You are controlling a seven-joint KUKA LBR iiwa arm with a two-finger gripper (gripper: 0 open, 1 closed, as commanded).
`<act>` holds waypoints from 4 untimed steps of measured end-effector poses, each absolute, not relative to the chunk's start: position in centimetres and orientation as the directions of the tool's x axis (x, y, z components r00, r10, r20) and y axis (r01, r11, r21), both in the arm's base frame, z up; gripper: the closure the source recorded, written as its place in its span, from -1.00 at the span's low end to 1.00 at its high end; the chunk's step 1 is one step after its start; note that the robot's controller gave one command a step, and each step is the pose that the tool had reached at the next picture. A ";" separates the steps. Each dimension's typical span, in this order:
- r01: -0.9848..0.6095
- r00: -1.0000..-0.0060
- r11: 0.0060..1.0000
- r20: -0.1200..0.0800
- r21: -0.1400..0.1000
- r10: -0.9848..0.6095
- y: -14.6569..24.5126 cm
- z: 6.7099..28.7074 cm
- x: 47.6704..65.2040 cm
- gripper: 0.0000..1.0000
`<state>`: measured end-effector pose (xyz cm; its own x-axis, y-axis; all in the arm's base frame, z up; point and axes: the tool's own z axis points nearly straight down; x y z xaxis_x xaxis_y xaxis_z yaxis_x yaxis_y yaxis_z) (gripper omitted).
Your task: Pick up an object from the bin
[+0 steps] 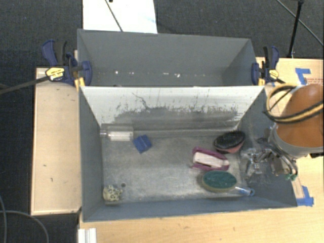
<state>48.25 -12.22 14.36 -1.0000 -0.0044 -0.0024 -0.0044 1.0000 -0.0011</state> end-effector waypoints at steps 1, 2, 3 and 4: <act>-0.004 -1.000 1.000 -0.002 -0.001 -0.004 -12.2 14.4 48.3 -1.00; 0.086 -0.996 0.996 -0.007 0.003 0.086 -1.9 7.0 50.6 -1.00; 0.087 -0.996 0.996 -0.007 0.001 0.087 -2.3 7.3 50.6 1.00; 0.080 -0.997 0.997 -0.010 0.001 0.080 -2.8 19.7 50.7 1.00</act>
Offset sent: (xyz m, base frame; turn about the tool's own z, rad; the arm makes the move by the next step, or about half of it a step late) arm 0.0000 0.0000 0.0000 0.0000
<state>50.70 -2.84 19.74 -0.9968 0.0795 -0.0101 0.0795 0.9968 0.0008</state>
